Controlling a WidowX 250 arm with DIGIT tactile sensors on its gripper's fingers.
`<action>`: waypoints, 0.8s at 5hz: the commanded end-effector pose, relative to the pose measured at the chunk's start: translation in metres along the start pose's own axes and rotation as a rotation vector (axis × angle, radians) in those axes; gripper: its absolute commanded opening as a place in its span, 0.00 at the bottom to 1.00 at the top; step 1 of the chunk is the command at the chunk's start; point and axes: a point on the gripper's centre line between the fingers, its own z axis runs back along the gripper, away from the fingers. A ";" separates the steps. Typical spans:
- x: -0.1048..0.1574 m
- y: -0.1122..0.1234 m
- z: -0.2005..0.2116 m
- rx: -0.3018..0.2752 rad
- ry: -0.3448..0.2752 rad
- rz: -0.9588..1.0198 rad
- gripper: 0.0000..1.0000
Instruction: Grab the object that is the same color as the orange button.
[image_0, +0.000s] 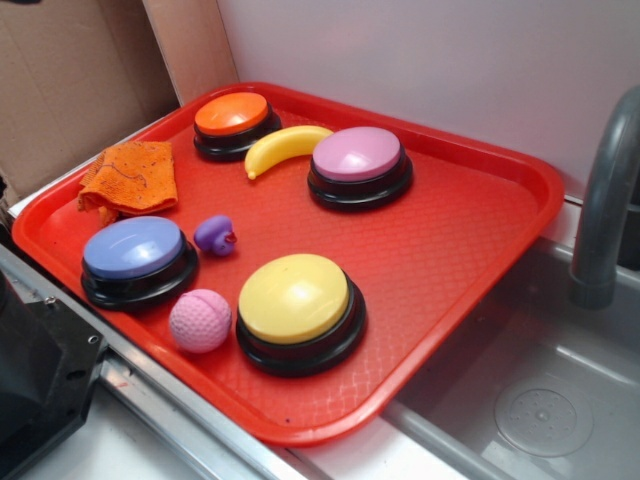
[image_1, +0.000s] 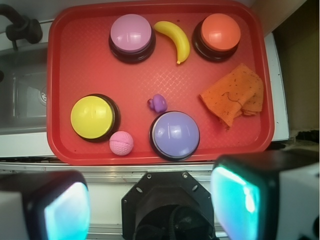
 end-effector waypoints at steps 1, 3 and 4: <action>0.000 0.000 0.000 0.000 0.000 0.000 1.00; 0.000 0.047 -0.058 0.009 -0.084 0.397 1.00; 0.007 0.082 -0.087 0.128 -0.124 0.620 1.00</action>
